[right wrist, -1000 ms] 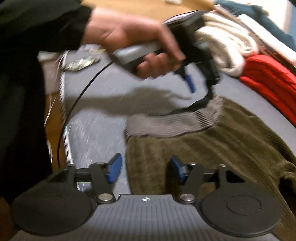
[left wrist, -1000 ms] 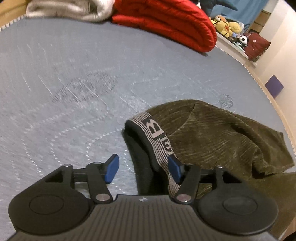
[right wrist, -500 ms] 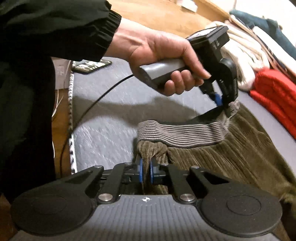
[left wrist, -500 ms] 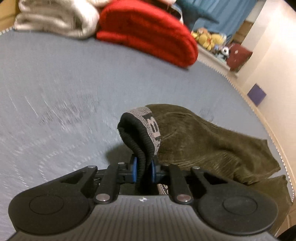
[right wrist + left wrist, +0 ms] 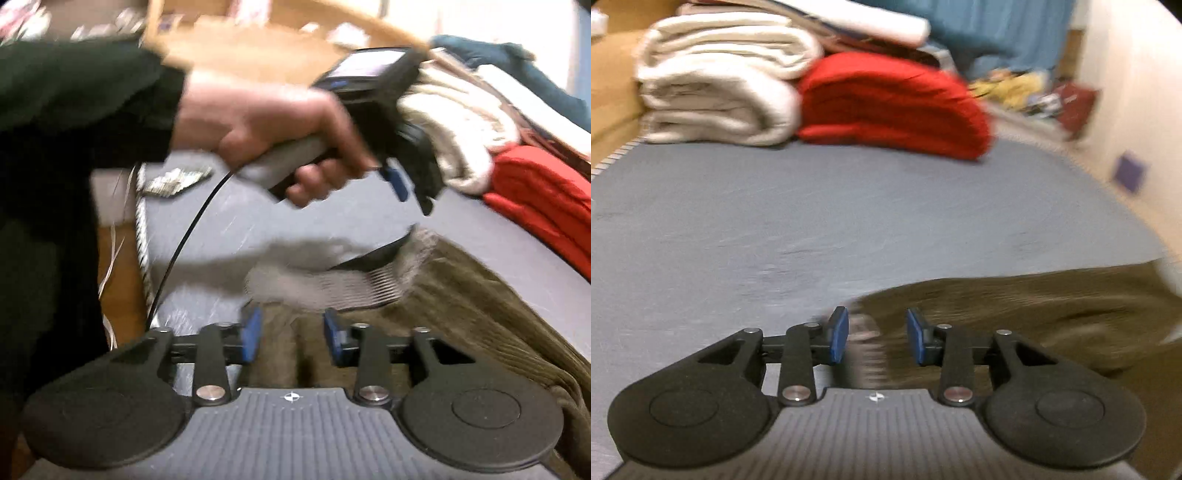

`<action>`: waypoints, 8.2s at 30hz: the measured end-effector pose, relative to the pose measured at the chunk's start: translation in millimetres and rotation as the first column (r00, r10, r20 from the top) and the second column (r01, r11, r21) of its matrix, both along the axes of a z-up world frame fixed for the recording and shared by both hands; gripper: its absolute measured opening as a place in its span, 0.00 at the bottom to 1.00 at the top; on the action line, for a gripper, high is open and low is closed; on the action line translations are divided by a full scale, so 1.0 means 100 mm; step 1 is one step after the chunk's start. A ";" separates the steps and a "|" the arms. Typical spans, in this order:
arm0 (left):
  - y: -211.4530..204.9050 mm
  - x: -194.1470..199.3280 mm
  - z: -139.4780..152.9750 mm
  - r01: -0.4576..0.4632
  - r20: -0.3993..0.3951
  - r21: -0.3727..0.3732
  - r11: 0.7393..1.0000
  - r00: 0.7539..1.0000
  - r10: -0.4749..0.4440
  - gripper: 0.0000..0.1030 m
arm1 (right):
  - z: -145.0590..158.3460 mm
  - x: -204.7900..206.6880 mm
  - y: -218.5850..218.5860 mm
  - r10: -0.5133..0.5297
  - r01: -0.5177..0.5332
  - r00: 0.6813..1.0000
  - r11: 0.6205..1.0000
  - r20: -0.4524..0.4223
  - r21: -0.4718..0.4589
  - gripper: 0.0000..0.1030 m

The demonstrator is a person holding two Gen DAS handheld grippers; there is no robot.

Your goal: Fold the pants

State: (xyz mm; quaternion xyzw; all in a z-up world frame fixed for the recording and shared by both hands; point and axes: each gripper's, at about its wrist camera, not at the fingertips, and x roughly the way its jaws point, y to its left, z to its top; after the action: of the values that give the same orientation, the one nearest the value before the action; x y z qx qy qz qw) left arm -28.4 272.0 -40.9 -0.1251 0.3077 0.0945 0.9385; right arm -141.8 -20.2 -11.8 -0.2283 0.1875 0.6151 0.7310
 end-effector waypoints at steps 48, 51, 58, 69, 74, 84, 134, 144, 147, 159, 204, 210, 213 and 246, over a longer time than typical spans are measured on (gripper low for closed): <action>-1.05 -0.06 0.38 0.095 -0.168 0.084 0.992 0.983 -0.080 1.00 | 0.95 1.83 -1.64 -0.678 0.691 0.723 0.707 -0.132 0.149 0.65; -1.16 -0.04 0.42 0.099 -0.123 0.108 0.989 0.989 -0.085 1.00 | 1.03 2.07 -1.88 -0.742 0.747 0.661 0.639 -0.108 0.186 0.68; -1.48 0.13 0.23 0.147 -0.136 0.263 0.954 0.984 -0.114 0.66 | 0.65 2.54 -2.40 -0.834 0.884 0.462 0.459 -0.303 0.083 0.68; -1.60 0.42 0.09 0.212 -0.072 0.173 0.962 0.977 -0.202 0.11 | 0.49 2.62 -2.53 -0.847 0.896 0.435 0.442 -0.305 0.050 0.69; -1.58 0.56 -0.02 0.244 -0.086 0.096 0.965 0.968 -0.236 0.06 | 0.54 2.55 -2.59 -0.842 0.887 0.455 0.458 -0.291 0.061 0.71; -0.82 0.70 0.14 0.049 -0.002 0.040 0.998 0.999 -0.049 0.02 | 0.54 2.57 -2.55 -0.873 0.895 0.447 0.438 -0.196 0.088 0.70; -0.06 1.54 -0.86 0.056 -0.166 0.062 0.996 0.985 -0.045 0.37 | 0.58 2.75 -2.88 -0.882 0.923 0.381 0.382 -0.276 0.051 0.64; -0.50 1.14 -0.22 0.081 -0.071 0.131 0.988 0.995 -0.072 0.10 | 0.31 3.11 -3.29 -0.928 0.978 0.154 0.192 -0.341 -0.082 0.64; -0.83 0.84 0.06 0.173 -0.060 0.207 0.963 0.985 -0.164 0.09 | 0.21 3.18 -3.41 -0.916 0.984 0.109 0.155 -0.386 -0.092 0.38; -1.45 -0.64 -0.16 0.601 -0.159 0.284 0.747 0.798 -0.582 0.04 | -0.15 3.54 -3.85 -0.797 0.995 0.047 0.093 -0.602 -0.045 0.26; -1.38 -0.66 -0.25 0.639 -0.196 0.460 0.617 0.751 -0.631 0.08 | -0.12 4.04 -3.33 -0.765 0.979 0.161 0.202 -0.624 0.005 0.06; -1.13 -1.06 -0.07 0.645 -0.156 0.409 0.645 0.746 -0.647 0.08 | 0.15 3.17 -3.54 -0.877 0.962 0.085 0.196 -0.472 -0.191 0.06; -1.22 -1.04 -0.23 0.704 -0.257 0.359 0.612 0.705 -0.661 0.09 | -0.07 2.75 -3.68 -0.892 0.927 0.030 0.193 -0.451 -0.321 0.08; -1.36 -0.90 -0.37 0.762 -0.332 0.363 0.536 0.643 -0.690 0.08 | 0.10 3.53 -4.14 -0.963 0.994 -0.046 -0.019 -0.264 -0.104 0.06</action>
State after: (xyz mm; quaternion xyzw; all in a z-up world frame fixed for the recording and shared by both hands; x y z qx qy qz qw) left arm -118.6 136.4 -78.3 0.2539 0.3676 -0.2236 0.8662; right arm 211.0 -434.2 -1.6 0.1002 0.3504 -0.0559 0.9295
